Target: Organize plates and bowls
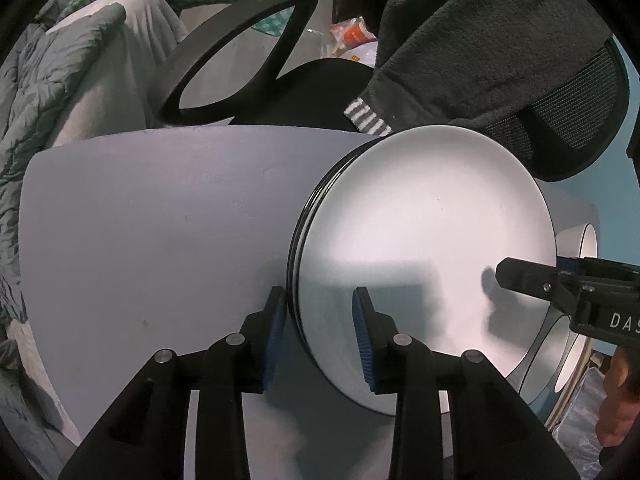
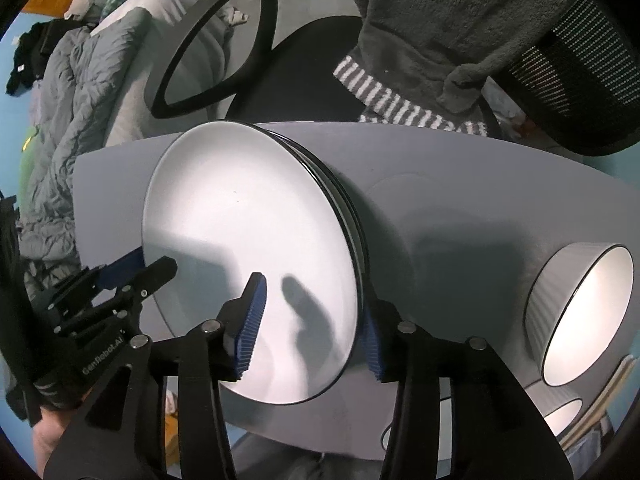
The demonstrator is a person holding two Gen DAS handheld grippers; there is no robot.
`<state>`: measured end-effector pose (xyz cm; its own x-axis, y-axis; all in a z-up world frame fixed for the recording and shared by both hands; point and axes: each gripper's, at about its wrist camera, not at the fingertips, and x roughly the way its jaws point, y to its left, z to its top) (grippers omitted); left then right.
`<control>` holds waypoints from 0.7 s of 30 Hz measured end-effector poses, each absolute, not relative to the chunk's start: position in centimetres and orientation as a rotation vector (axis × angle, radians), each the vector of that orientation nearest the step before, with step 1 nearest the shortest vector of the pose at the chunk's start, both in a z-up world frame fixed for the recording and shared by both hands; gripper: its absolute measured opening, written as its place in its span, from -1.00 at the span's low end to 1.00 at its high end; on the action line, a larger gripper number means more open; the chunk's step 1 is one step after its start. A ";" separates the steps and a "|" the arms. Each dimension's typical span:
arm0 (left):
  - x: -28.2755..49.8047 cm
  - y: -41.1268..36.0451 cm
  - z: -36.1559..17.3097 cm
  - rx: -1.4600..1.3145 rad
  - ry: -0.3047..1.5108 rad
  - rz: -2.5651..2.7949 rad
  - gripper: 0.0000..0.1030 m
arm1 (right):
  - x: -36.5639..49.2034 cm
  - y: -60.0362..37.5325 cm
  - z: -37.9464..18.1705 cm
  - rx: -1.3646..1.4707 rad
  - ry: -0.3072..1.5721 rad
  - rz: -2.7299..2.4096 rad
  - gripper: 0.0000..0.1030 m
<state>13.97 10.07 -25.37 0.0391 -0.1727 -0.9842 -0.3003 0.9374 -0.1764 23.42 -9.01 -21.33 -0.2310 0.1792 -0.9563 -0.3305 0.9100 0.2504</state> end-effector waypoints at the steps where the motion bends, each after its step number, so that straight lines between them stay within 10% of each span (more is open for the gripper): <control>1: 13.9 10.1 -25.2 -0.383 1.538 0.102 -0.36 | 23.4 -9.0 -21.2 -0.134 1.734 0.459 -0.04; 21: 11.3 8.0 -18.4 -0.312 1.385 0.111 0.22 | 20.5 -9.2 -16.0 -0.341 1.487 0.431 0.30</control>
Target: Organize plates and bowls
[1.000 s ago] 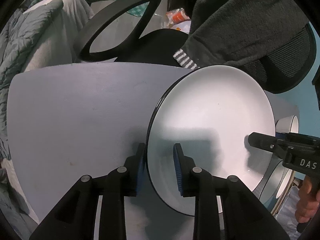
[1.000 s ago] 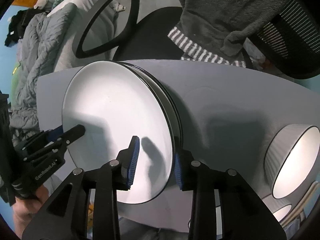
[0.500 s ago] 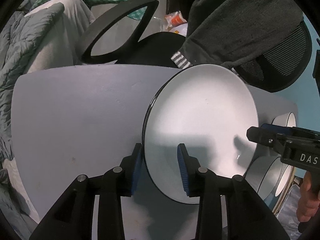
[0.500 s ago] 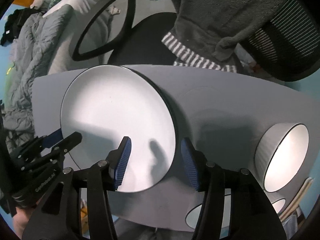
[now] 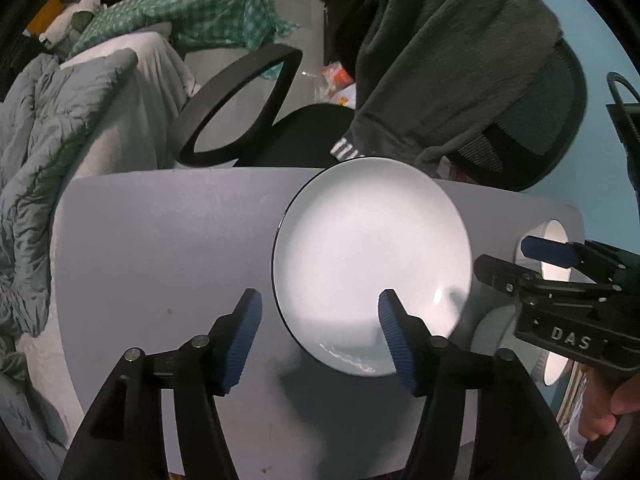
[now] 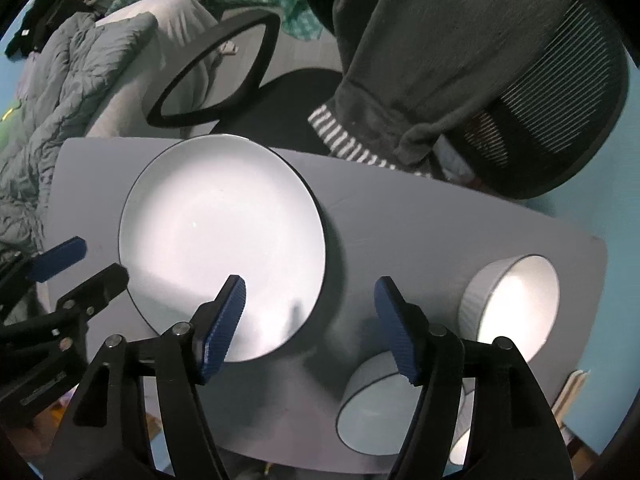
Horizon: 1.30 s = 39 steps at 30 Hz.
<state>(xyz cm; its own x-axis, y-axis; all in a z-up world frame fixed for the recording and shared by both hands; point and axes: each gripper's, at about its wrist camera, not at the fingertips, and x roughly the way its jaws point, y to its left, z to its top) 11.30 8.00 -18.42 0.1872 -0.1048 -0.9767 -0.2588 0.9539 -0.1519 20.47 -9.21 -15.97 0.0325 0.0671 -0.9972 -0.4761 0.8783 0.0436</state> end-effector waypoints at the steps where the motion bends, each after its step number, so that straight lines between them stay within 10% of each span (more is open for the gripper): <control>1: 11.1 8.0 -17.9 -0.312 1.375 0.109 0.23 | 20.2 -9.3 -15.6 -0.343 1.474 0.428 0.30; 39: -1.3 8.6 -6.1 -0.295 1.102 0.124 0.43 | 8.8 -13.1 -3.0 -0.217 1.139 0.346 0.31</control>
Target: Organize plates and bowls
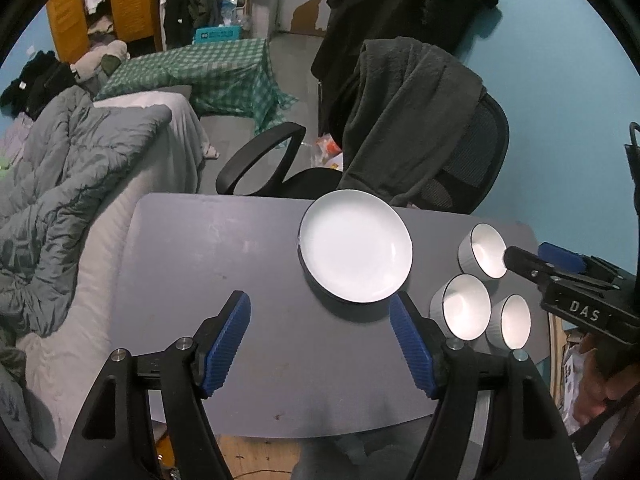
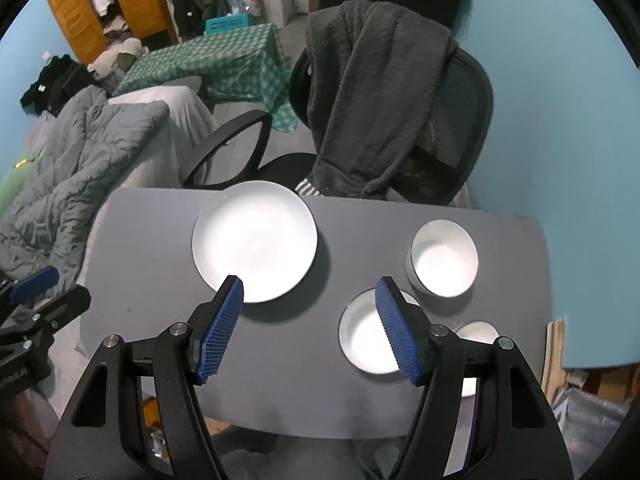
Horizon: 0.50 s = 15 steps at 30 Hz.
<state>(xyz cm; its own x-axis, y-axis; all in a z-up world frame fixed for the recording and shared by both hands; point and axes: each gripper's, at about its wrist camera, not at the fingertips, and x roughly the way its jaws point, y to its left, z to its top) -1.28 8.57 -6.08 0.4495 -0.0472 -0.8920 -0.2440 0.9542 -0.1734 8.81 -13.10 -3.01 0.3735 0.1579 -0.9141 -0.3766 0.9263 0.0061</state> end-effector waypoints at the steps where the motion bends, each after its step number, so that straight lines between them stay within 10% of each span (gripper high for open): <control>1: -1.4 8.6 -6.0 -0.288 1.099 0.120 0.43 | 8.6 -13.1 -2.9 -0.213 1.137 0.342 0.31; 15: -2.2 8.1 -3.6 -0.289 1.060 0.041 0.45 | 6.0 -15.0 -0.9 -0.156 1.101 0.274 0.31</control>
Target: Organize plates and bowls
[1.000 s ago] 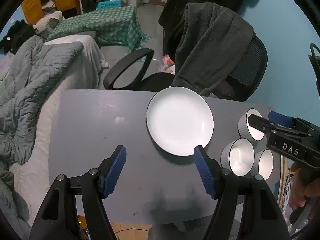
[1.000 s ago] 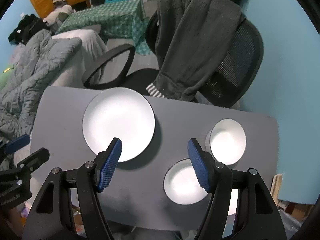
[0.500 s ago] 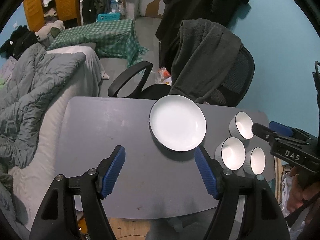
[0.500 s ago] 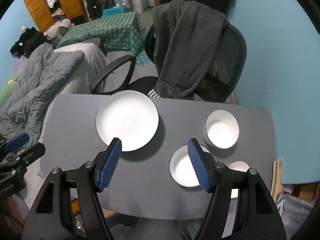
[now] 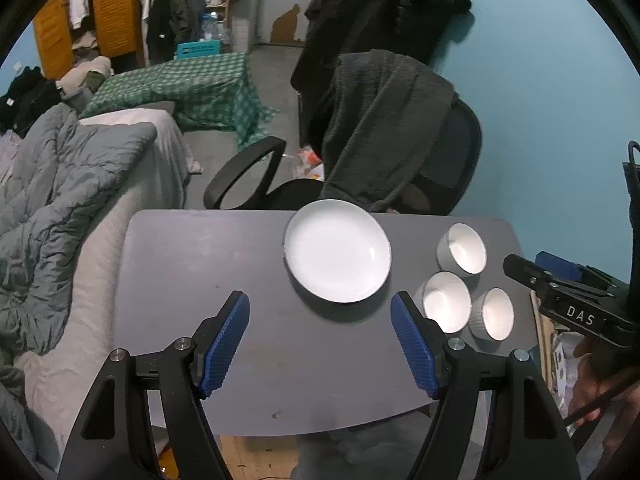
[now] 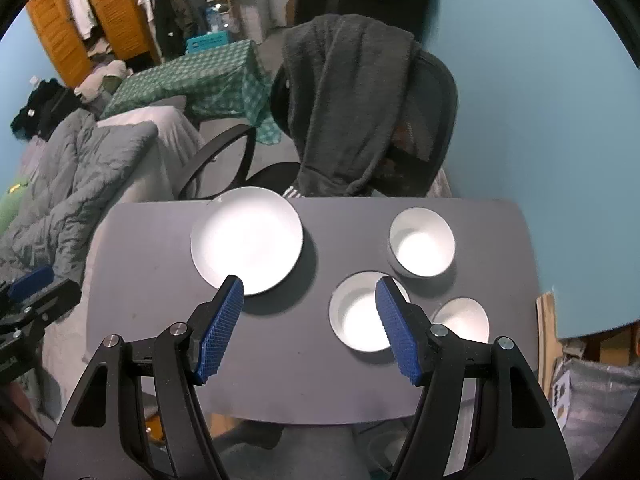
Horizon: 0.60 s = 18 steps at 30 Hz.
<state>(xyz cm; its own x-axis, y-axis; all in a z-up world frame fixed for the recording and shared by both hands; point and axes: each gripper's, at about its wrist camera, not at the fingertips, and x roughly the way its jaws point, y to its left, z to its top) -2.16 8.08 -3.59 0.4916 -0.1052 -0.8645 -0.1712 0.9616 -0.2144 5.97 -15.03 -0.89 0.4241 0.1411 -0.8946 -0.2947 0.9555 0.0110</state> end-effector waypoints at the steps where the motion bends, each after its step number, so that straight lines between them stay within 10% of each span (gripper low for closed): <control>1: -2.0 7.8 -3.4 -0.286 1.060 0.028 0.45 | 5.9 -15.3 -0.8 -0.151 1.099 0.266 0.31; 18: 2.4 0.3 -2.0 -0.166 1.079 -0.185 0.45 | 5.9 -22.7 0.5 -0.075 1.092 0.088 0.31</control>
